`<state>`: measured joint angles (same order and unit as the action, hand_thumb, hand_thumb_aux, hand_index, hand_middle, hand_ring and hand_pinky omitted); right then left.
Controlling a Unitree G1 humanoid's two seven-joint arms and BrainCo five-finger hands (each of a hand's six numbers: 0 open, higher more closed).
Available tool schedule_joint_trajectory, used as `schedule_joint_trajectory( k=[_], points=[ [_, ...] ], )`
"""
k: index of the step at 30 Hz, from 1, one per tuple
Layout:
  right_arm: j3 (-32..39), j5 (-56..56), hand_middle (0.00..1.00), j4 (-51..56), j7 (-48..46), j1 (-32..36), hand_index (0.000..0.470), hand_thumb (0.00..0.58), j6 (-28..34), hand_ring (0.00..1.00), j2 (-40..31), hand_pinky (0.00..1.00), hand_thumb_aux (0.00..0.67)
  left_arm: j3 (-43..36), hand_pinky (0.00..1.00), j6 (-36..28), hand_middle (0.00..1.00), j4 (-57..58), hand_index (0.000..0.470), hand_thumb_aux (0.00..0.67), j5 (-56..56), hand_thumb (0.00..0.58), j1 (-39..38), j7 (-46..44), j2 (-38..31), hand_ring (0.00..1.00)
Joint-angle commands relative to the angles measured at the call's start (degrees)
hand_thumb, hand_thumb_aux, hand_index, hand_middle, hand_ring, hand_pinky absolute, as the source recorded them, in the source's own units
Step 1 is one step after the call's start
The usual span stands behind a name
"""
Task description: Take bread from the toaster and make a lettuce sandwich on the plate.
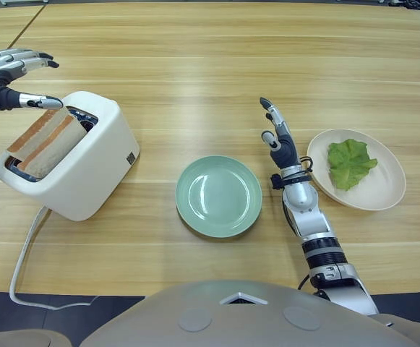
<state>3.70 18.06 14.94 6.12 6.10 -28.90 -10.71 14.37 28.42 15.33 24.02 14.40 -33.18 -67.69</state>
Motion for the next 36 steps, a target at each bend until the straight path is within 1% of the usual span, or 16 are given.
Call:
schedule_joint_trajectory(
  k=[1,10,11,12,14,15,17,21,22,27,31,36],
  points=[
    [-0.4,-0.1,0.0,0.1,0.2,-0.8,0.0,0.0,-0.1,0.0,-0.7,0.0,0.0,-2.5,0.0,0.0,0.0,1.2,0.105,0.15,1.0,0.23,-1.4,0.1,-1.4,0.0],
    [-0.6,0.0,0.0,-1.2,0.4,-1.7,0.0,0.0,0.0,0.0,-1.1,0.0,0.0,-4.1,0.0,-1.3,0.0,1.7,0.151,0.215,0.8,0.313,-2.2,0.2,-3.0,0.0],
    [-0.6,0.0,0.0,-1.2,0.4,-1.7,0.0,0.0,0.0,0.0,-1.1,0.0,0.0,-4.1,0.0,-1.4,0.0,1.4,0.177,0.252,0.6,0.355,-2.4,0.1,-3.1,0.0],
    [-0.6,0.0,0.0,-1.5,0.4,-2.0,0.0,0.0,0.1,0.0,-1.2,0.0,0.0,-4.4,0.0,-1.4,0.0,1.1,0.223,0.318,0.5,0.42,-2.4,-0.2,-3.1,0.0],
    [-0.7,0.0,0.0,-1.7,0.5,-2.2,0.0,0.0,0.2,0.0,-1.2,0.0,0.0,-4.8,0.0,-1.6,0.0,0.4,0.251,0.357,0.4,0.454,-2.7,-0.7,-3.1,0.0],
    [-0.7,0.0,0.0,-1.9,0.5,-2.3,0.0,0.0,0.3,0.0,-1.2,0.0,0.0,-4.7,0.0,-1.7,0.0,0.0,0.288,0.41,0.3,0.493,-3.1,-0.9,-3.2,0.0],
    [-0.7,0.0,0.0,-2.0,0.5,-2.4,0.0,0.0,0.3,0.0,-1.3,0.0,0.0,-4.2,0.0,-1.9,0.0,-1.3,0.393,0.56,0.0,0.564,-3.5,-0.9,-3.3,0.0],
    [-0.7,0.2,0.0,-1.9,0.7,-2.3,0.0,0.0,0.5,0.0,-1.3,0.0,0.0,-5.1,0.0,-2.1,0.0,-2.4,0.418,0.596,-0.5,0.573,-1.5,-0.6,-2.7,0.0],
    [-0.7,0.2,0.0,-1.7,0.7,-2.1,0.0,0.0,0.5,0.0,-1.2,0.0,0.0,-5.6,0.0,-1.9,0.0,-2.2,0.47,0.67,-0.4,0.58,-0.9,-0.3,-2.4,0.0],
    [-0.2,0.4,0.0,-0.6,0.8,-1.2,0.0,0.0,0.4,0.0,-0.9,0.0,0.0,-7.0,0.0,-2.0,0.0,-2.6,0.47,0.67,-1.2,0.58,2.6,0.3,-1.2,0.0],
    [0.0,0.6,0.0,-0.2,1.1,-0.8,0.0,0.0,0.4,0.0,-0.7,0.0,0.0,-8.6,0.0,-1.9,0.0,-2.3,0.47,0.67,-2.6,0.58,7.1,-1.8,-1.5,0.0],
    [0.6,0.9,0.0,0.4,1.5,-0.2,0.0,0.0,0.2,0.0,-0.4,0.0,0.0,-11.2,0.0,-2.1,0.0,-1.0,0.47,0.67,-7.3,0.58,18.8,-11.0,-4.0,0.0]
  ],
)
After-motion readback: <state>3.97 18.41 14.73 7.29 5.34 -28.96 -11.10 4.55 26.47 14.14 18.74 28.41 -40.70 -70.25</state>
